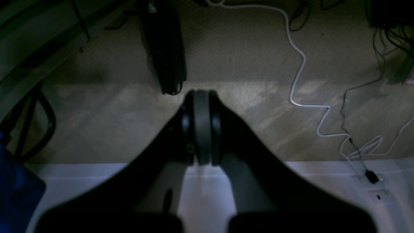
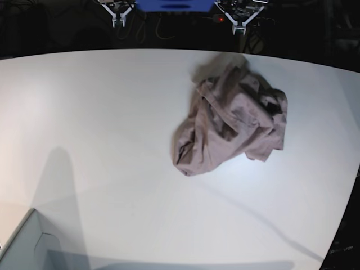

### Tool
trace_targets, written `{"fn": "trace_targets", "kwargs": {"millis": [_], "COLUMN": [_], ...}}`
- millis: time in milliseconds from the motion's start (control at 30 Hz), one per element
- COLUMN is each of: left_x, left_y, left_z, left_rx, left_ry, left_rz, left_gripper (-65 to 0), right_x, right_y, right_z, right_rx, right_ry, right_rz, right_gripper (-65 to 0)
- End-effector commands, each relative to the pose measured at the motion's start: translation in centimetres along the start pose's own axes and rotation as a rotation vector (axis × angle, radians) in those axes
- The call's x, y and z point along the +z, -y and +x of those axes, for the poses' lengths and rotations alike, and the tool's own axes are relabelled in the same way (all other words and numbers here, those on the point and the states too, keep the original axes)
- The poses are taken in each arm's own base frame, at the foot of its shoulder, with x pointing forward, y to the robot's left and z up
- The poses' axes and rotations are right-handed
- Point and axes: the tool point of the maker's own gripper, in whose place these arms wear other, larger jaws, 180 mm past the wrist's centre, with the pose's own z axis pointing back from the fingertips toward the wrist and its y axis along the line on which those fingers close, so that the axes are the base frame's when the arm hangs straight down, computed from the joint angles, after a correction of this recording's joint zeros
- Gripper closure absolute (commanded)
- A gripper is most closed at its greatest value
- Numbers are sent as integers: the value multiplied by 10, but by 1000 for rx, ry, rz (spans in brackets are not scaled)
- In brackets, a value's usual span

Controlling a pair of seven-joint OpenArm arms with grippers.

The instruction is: Layout the t-shirt on the table in an organized manner, then fold the t-shirt properly

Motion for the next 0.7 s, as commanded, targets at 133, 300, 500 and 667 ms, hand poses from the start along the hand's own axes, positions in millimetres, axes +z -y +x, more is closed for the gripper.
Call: {"fn": "trace_targets", "kwargs": {"millis": [133,300,500,667], "left_x": [0,0,0,2], "left_y": [-3,-3,-3,-16], "left_z": [4,3,2,-20], "left_rx": [-6,-6,-6,-7], "left_ry": [10,12,9,-13], "left_rz": [11,11,10,27], "left_gripper": [0,0,0,0], "right_x": [0,0,0,2], "right_y": [-4,-4,-4,-2], "right_z": [-5,-5,-7,-19], "right_rx": [-1,-1,0,2], "right_ry": [-3,-3,-6,8], "right_rz": [23,23,23,21], "right_gripper": [0,0,0,0]}}
